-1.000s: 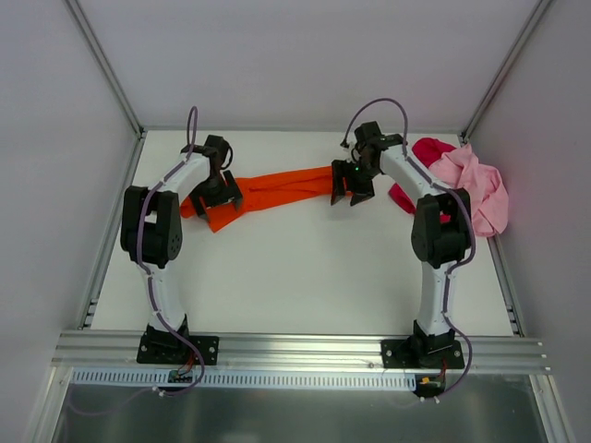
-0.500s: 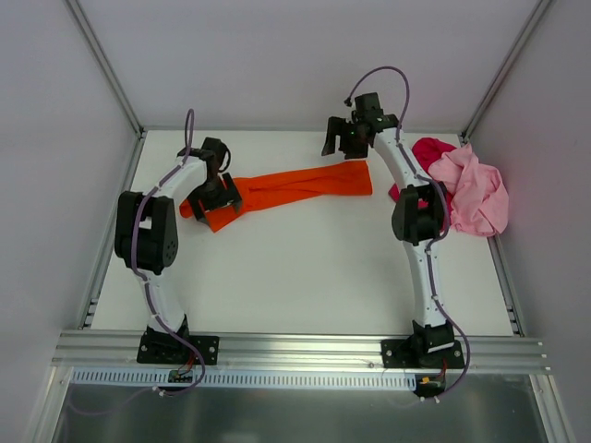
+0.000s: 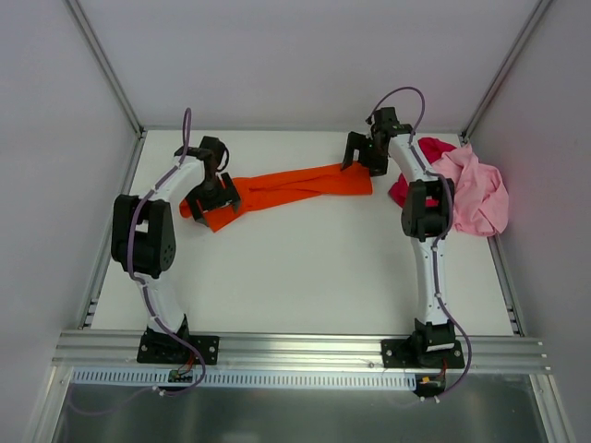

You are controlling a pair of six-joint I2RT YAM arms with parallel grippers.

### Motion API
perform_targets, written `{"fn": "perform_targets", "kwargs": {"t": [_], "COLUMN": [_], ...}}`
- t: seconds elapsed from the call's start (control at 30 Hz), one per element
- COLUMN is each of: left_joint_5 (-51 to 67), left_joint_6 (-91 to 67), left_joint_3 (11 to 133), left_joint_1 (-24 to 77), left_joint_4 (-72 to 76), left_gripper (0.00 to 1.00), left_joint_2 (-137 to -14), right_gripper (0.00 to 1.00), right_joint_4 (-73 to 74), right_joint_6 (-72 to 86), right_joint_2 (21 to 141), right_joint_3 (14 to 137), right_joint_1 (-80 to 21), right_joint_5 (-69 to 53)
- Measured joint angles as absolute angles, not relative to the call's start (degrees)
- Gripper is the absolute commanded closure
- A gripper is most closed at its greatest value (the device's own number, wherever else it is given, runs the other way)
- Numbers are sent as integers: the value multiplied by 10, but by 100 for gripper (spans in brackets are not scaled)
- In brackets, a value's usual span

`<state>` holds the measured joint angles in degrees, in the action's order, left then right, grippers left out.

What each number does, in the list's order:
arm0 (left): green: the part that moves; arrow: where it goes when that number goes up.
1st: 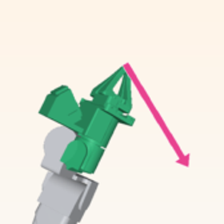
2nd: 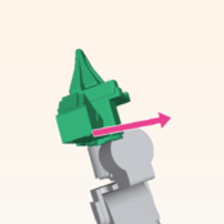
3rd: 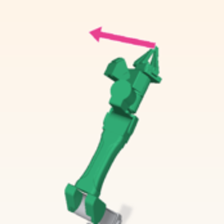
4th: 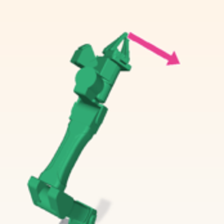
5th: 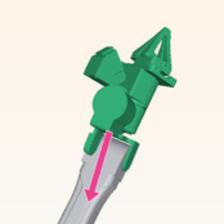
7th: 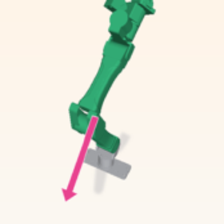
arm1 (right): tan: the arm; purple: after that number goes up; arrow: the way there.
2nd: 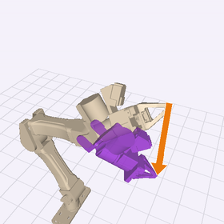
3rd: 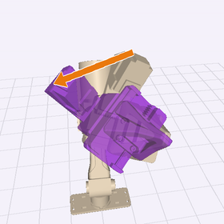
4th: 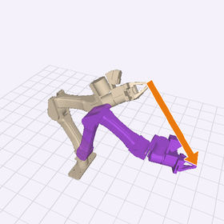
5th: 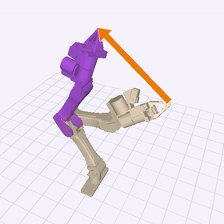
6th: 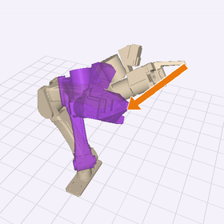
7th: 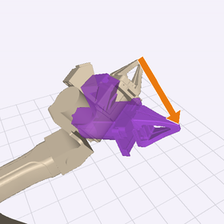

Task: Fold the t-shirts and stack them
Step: Fold the other side of the tshirt into a rectangle

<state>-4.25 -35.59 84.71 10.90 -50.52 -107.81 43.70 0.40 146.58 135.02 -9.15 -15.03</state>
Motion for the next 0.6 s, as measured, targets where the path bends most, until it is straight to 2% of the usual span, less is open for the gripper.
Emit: {"fn": "perform_targets", "kwargs": {"t": [0.37,0.6], "left_joint_5": [-43,-28], "left_joint_6": [-352,-351], "left_joint_3": [948,1034], "left_joint_1": [107,88], "left_joint_4": [-528,-540], "left_gripper": [14,14], "left_joint_2": [-1194,-1282], "right_gripper": [0,0], "right_joint_4": [477,556], "right_joint_6": [-17,-38], "right_joint_2": [1376,1312], "right_joint_3": [1204,1102], "right_joint_1": [-126,-202], "right_joint_5": [-156,-138]}}
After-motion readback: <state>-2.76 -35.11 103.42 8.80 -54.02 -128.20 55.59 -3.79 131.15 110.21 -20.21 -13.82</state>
